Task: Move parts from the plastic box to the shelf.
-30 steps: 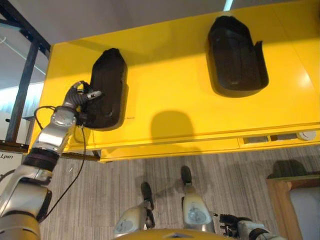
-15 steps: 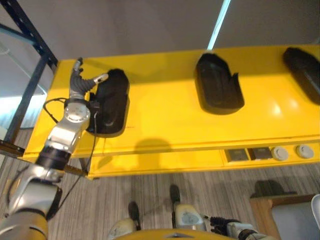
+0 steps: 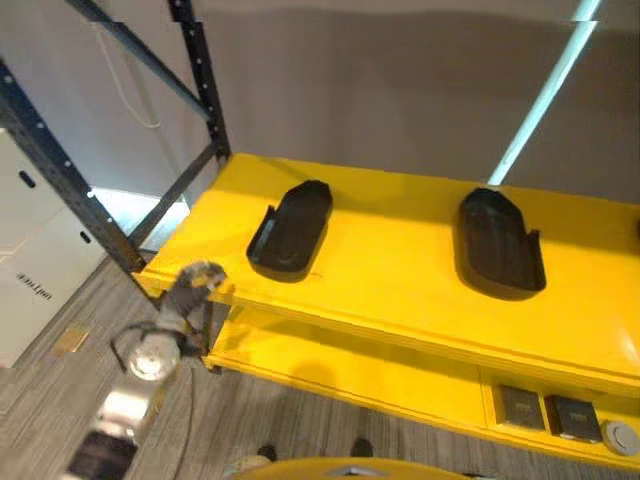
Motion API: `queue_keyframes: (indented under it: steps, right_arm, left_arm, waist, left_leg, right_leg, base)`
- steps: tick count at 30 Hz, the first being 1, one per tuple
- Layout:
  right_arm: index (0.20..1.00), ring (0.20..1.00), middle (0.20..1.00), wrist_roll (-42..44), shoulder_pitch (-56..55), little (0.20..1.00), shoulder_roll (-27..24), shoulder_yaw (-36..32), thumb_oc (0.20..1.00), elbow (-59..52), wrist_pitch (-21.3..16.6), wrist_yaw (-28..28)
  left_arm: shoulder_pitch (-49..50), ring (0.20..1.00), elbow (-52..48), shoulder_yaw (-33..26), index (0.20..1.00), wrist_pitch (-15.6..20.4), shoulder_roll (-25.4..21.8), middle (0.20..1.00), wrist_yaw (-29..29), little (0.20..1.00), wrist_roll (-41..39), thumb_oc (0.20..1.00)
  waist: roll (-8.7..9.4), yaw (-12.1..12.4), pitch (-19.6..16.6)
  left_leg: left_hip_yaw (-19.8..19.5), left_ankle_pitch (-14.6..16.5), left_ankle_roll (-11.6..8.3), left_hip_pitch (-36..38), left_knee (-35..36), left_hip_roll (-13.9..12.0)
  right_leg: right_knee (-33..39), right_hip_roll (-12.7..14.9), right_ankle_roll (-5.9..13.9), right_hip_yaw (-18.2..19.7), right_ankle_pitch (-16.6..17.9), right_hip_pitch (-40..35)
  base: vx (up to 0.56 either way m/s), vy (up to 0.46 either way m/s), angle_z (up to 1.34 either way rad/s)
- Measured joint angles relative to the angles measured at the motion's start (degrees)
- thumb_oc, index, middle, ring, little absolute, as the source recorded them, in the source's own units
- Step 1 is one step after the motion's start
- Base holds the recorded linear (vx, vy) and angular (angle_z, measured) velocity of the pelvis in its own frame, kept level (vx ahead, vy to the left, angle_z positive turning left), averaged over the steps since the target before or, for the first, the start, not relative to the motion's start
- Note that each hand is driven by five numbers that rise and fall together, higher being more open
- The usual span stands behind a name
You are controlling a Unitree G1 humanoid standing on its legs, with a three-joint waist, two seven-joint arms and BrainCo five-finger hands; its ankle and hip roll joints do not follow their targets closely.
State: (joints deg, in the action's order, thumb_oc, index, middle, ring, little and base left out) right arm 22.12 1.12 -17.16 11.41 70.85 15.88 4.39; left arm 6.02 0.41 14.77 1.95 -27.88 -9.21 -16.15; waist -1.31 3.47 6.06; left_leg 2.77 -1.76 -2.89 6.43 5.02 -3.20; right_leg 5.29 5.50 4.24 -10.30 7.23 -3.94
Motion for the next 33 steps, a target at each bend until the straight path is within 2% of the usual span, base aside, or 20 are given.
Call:
queue_keyframes:
  steps: [6,13,20,30,33]
  right_arm:
    - [1.000,1.000,1.000,0.17,0.48,1.000,0.46,0.33,1.000,0.48,-0.50,0.05]
    - [1.000,1.000,1.000,2.90,1.14,1.000,0.40,0.01,1.000,2.08,-0.71,0.05]
    - [1.000,1.000,1.000,3.45,2.01,1.000,-0.51,-0.43,1.000,1.63,-1.29,0.11]
    - [1.000,1.000,1.000,2.26,2.53,1.000,-1.79,-0.34,1.000,-0.34,-2.22,0.08]
    - [1.000,1.000,1.000,2.25,2.61,1.000,-1.97,-0.32,1.000,-0.38,-2.25,0.07]
  left_arm:
    - [1.22,0.200,-0.23,5.91,0.200,7.06,-0.28,0.200,6.26,0.200,-1.97,0.200]
    - [-2.34,0.200,-1.93,9.26,0.200,9.23,-0.26,0.200,5.76,0.200,-7.14,0.200]
    - [-6.00,0.200,-2.07,9.60,0.200,10.47,-0.15,0.200,4.05,0.200,-8.49,0.200]
    - [-12.45,0.200,-2.62,9.60,0.200,9.75,0.05,0.200,-3.40,0.200,-8.50,0.200]
    - [-13.69,0.200,-2.43,9.47,0.200,9.72,0.99,0.200,-4.40,0.200,-8.48,0.200]
  waist:
    - [-0.53,0.58,0.42]
    - [-1.73,-0.95,1.68]
    - [-2.70,-2.21,4.10]
    - [-3.24,-5.45,8.82]
    - [-3.37,-5.56,9.36]
  left_leg:
    - [-1.26,-0.33,0.09,-1.13,0.00,-0.03]
    - [-0.99,-1.20,-0.04,-3.29,-0.02,-0.09]
    - [0.30,-1.74,-0.16,-4.32,-0.04,-0.10]
    - [1.72,-1.76,-0.24,-5.32,-0.05,-0.05]
    - [2.01,-1.73,-0.25,-6.05,-0.05,-0.03]
  right_leg:
    - [0.01,0.09,0.07,-1.49,-0.06,0.38]
    - [0.01,0.05,0.18,-1.33,0.04,2.62]
    - [0.00,-0.02,0.70,-0.39,0.55,4.29]
    - [-0.01,-0.15,0.66,1.14,1.02,6.33]
    - [-0.01,-0.22,0.74,1.80,1.25,7.43]
  base:
    - [-0.03,0.007,0.13]
    - [0.00,-0.005,-0.01]
    - [-0.01,0.004,-0.08]
    - [0.02,0.002,-0.06]
    - [0.01,0.006,-0.11]
